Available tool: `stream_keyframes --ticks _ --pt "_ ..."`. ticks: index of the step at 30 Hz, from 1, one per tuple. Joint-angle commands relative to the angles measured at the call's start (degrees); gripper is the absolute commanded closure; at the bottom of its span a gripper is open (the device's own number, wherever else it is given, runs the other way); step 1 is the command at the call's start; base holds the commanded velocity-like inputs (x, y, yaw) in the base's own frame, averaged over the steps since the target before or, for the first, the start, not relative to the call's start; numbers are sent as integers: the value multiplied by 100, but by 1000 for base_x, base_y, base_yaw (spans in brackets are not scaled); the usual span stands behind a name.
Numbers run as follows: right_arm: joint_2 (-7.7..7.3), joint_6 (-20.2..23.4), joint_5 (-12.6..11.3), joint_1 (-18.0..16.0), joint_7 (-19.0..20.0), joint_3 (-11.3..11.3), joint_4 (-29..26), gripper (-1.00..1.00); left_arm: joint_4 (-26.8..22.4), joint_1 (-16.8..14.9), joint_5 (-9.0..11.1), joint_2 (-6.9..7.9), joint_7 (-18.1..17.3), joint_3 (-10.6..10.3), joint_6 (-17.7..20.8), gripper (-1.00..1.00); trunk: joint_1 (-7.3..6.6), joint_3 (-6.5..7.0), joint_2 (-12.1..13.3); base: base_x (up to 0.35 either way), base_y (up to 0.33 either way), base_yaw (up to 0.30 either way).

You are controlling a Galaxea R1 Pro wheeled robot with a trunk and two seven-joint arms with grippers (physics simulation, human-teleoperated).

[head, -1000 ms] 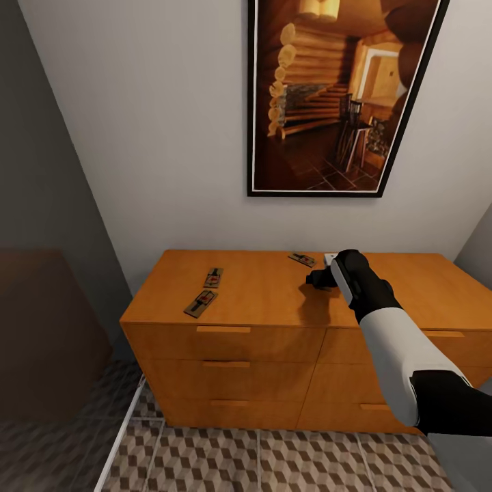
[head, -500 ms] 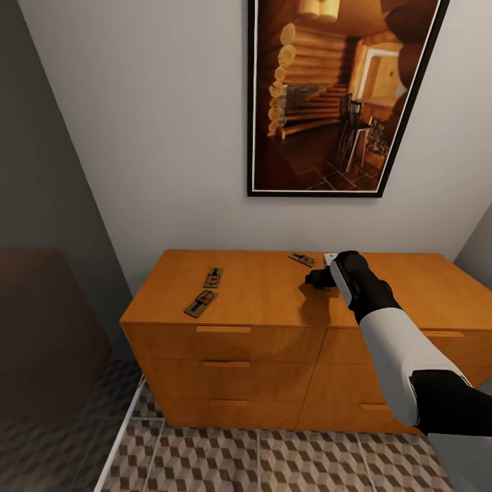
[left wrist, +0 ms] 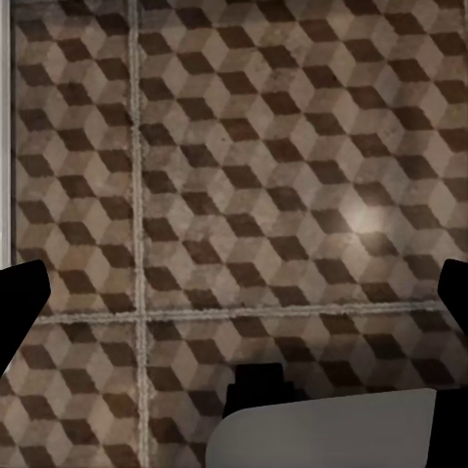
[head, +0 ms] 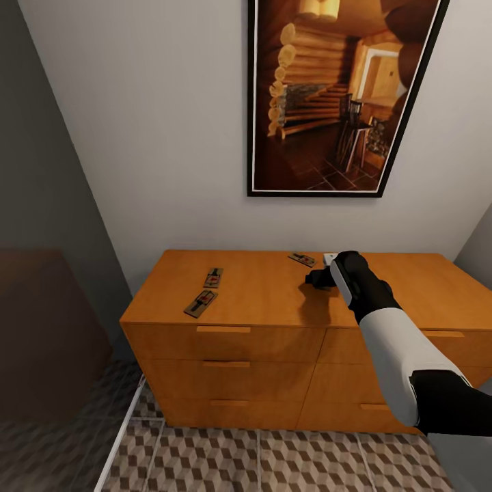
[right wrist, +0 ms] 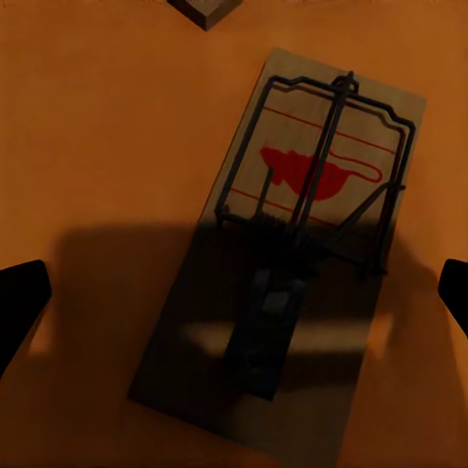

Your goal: Take the four mousetraps from the cabinet in the bathroom and place them on the bathroom floor. Make sure all four end up on the same floor surface, and ensure that at least two of them are either under or directly next to the same bathroom sink.

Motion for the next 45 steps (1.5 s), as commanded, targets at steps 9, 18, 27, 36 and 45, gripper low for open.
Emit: stream_keyframes --ticks 9,18,27,36,45 --pt "-4 23 56 0 -12 7 244 100 3 -5 0 4 20 -44 -19 -100 0 -6 -2 0 0 0" --pt "-4 23 56 0 -12 5 251 100 3 -5 0 7 20 -44 -19 -100 0 -6 -2 0 0 0" --pt "4 23 56 0 -22 9 233 100 3 -6 0 5 20 -44 -19 -100 0 -6 -2 0 0 0" --pt "5 56 64 0 -71 7 -76 100 3 -3 0 4 20 -47 -19 -100 0 -6 -2 0 0 0" --pt "5 238 76 0 -89 -4 -607 100 66 -3 0 4 20 -44 -19 -100 0 -6 -2 0 0 0"
